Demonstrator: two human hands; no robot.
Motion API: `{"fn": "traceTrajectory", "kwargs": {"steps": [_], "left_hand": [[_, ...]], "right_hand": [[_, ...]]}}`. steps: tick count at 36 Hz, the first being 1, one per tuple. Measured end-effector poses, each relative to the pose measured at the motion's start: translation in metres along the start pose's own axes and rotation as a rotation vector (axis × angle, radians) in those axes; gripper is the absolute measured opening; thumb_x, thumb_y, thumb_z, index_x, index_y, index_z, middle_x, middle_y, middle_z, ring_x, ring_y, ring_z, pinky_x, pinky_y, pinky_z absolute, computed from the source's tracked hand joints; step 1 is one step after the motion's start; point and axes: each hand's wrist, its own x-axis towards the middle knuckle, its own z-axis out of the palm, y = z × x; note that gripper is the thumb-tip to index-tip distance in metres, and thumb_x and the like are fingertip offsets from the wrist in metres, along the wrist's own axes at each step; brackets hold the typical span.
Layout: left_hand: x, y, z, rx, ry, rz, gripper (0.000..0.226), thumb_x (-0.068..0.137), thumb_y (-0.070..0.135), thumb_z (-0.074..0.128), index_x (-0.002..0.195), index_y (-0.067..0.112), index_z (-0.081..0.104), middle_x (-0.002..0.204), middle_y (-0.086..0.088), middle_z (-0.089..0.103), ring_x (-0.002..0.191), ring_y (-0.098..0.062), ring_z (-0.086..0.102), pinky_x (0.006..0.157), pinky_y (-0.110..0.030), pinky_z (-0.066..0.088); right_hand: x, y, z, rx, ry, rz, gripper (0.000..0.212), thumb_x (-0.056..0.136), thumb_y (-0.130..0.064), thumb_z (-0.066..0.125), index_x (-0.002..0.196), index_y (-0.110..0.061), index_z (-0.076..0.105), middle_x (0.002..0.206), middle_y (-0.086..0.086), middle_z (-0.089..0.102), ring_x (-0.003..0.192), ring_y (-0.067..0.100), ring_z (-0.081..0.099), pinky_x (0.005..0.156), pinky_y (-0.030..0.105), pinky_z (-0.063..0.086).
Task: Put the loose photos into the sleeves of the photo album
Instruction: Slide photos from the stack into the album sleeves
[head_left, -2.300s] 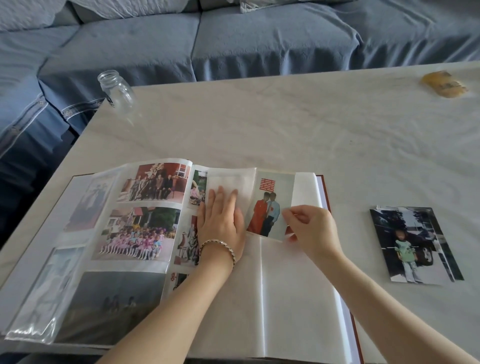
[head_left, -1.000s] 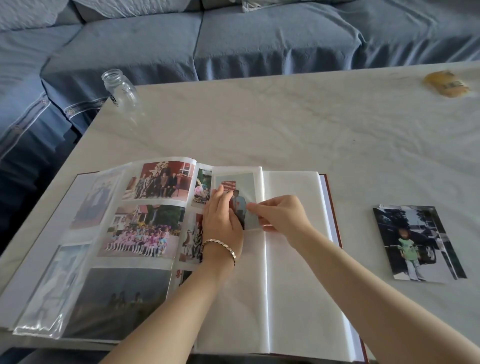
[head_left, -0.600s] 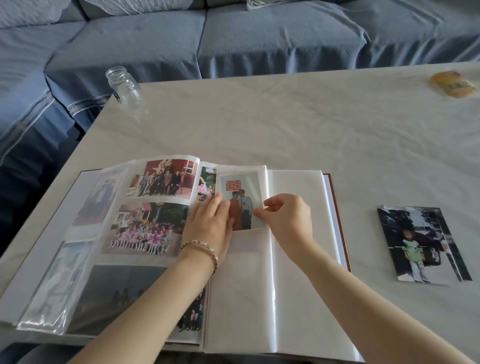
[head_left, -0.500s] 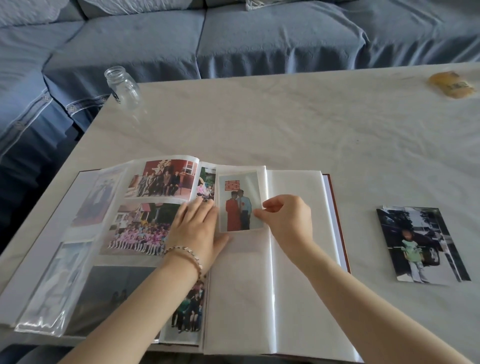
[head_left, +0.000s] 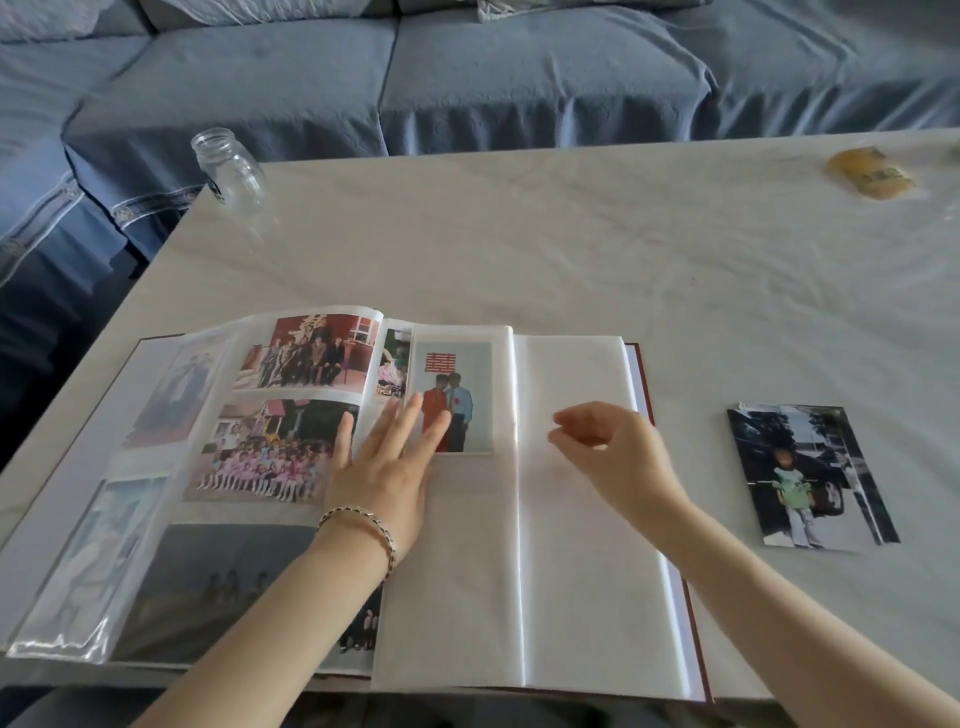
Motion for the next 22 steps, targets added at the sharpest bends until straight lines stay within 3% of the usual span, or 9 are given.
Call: {"fn": "traceTrajectory", "kwargs": {"steps": [3,7,10,15,19,22], "left_hand": [[-0.001,0.006,0.002,-0.010,-0.041,0.025,0.084,0.090,-0.009,0.029,0.145,0.042,-0.010,0.151,0.009,-0.027,0.141,-0.012,-0.022,0.108,-0.040,-0.022],[-0.002,0.014,0.004,0.004,-0.035,0.013,0.091,0.084,-0.014,0.032,0.146,0.041,-0.006,0.155,0.003,-0.021,0.142,-0.015,-0.020,0.113,-0.039,-0.015],[-0.002,0.024,0.001,-0.024,-0.023,-0.015,0.087,0.085,-0.010,0.037,0.147,0.039,0.001,0.156,0.003,-0.017,0.143,-0.015,-0.016,0.115,-0.038,-0.010],[-0.003,0.047,-0.009,-0.131,0.028,-0.040,0.061,0.094,0.001,0.035,0.146,0.028,0.020,0.157,0.005,-0.006,0.144,-0.016,-0.008,0.114,-0.033,-0.008],[-0.002,0.062,-0.008,-0.247,0.088,0.002,0.049,0.095,0.004,0.035,0.138,0.027,0.037,0.157,0.006,0.004,0.144,-0.014,0.003,0.115,-0.028,0.001],[-0.001,0.069,-0.003,-0.350,0.154,0.064,0.051,0.093,-0.001,0.037,0.139,0.023,0.040,0.155,0.004,0.015,0.144,-0.015,0.009,0.115,-0.027,0.006]], "right_hand": [[-0.022,0.014,-0.034,-0.204,0.065,-0.082,0.016,0.084,-0.010,0.065,0.088,-0.025,0.069,0.083,-0.014,0.068,0.069,-0.003,0.058,0.066,0.006,0.041],[-0.043,0.039,-0.081,-0.639,0.187,-0.094,0.027,0.086,-0.016,0.065,0.112,-0.012,0.067,0.129,0.004,0.056,0.116,0.023,0.052,0.095,0.034,0.040],[-0.048,0.056,-0.107,-0.826,0.154,0.087,0.053,0.087,-0.035,0.060,0.133,-0.011,0.049,0.145,0.012,0.037,0.132,0.032,0.036,0.108,0.043,0.029],[-0.048,0.075,-0.116,-0.915,0.081,0.259,0.078,0.083,-0.060,0.050,0.144,-0.016,0.028,0.141,0.014,0.036,0.135,0.030,0.030,0.108,0.040,0.028],[-0.049,0.074,-0.111,-0.991,0.107,0.194,0.066,0.090,-0.053,0.043,0.142,-0.013,0.031,0.138,0.010,0.043,0.134,0.024,0.033,0.109,0.032,0.027],[-0.048,0.070,-0.107,-1.076,0.090,0.201,0.053,0.095,-0.042,0.035,0.139,-0.013,0.035,0.131,0.007,0.049,0.125,0.021,0.043,0.098,0.029,0.037]]}}
